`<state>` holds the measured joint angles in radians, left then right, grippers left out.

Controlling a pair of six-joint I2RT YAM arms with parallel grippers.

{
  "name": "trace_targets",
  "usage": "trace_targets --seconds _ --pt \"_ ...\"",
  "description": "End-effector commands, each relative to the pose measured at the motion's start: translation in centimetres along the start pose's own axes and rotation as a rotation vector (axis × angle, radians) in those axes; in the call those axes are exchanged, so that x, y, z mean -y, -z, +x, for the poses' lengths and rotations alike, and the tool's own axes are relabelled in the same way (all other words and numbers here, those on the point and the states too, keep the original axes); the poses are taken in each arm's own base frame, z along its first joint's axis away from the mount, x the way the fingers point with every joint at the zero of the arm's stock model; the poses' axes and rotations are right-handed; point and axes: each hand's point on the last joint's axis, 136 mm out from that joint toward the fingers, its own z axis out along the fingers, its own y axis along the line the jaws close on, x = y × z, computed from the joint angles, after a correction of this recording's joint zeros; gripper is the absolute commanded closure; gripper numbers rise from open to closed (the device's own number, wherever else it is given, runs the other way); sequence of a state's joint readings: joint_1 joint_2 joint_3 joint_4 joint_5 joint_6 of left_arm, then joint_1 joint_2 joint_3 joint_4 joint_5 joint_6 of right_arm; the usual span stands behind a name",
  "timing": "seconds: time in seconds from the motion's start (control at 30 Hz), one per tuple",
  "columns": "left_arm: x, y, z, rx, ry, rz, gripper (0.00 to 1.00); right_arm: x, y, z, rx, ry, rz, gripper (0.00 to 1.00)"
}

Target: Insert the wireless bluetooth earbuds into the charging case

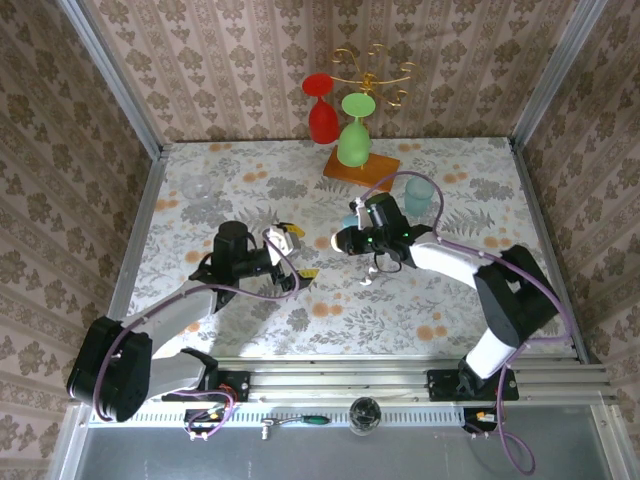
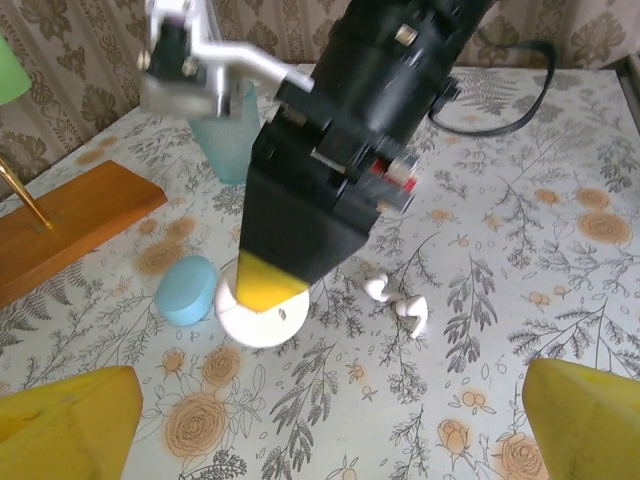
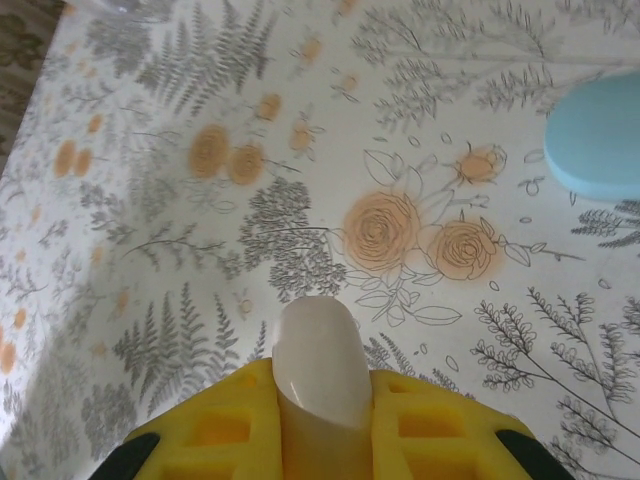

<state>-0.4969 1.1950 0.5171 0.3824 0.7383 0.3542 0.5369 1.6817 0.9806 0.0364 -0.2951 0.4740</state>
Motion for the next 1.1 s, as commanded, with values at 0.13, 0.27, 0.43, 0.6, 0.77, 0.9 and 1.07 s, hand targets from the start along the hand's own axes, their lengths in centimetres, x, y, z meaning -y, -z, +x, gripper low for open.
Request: trace_targets --seconds 0.13,0.27,0.43,0.6,0.77,0.9,1.07 --pt "0.4 0.0 1.2 -0.041 -0.026 -0.003 0.01 -2.6 -5.5 -0.1 -0.075 -0.083 -0.110 0.78" --pt "0.5 0.1 1.3 -0.053 -0.018 -0.005 0.00 -3.1 -8.2 1.1 -0.125 -0.095 -0.121 0.77" --pt "0.6 0.2 1.4 -0.061 -0.009 -0.003 0.00 -2.4 -9.6 1.4 -0.111 -0.130 -0.092 0.65" --pt "0.5 0.3 1.4 -0.063 -0.015 -0.010 0.00 -2.0 -8.0 0.3 -0.065 -0.097 -0.039 0.46" --pt "0.4 0.0 1.6 -0.065 -0.026 -0.011 0.00 -0.8 -4.2 -1.6 0.021 -0.052 0.029 0.34" --pt "0.6 -1.0 1.6 -0.064 -0.030 0.019 0.00 1.5 -0.4 -2.1 0.092 -0.060 0.118 0.30" --pt "1.1 -2.9 1.4 -0.067 -0.044 0.069 0.00 7.5 5.9 -1.7 0.217 -0.103 0.366 0.28"
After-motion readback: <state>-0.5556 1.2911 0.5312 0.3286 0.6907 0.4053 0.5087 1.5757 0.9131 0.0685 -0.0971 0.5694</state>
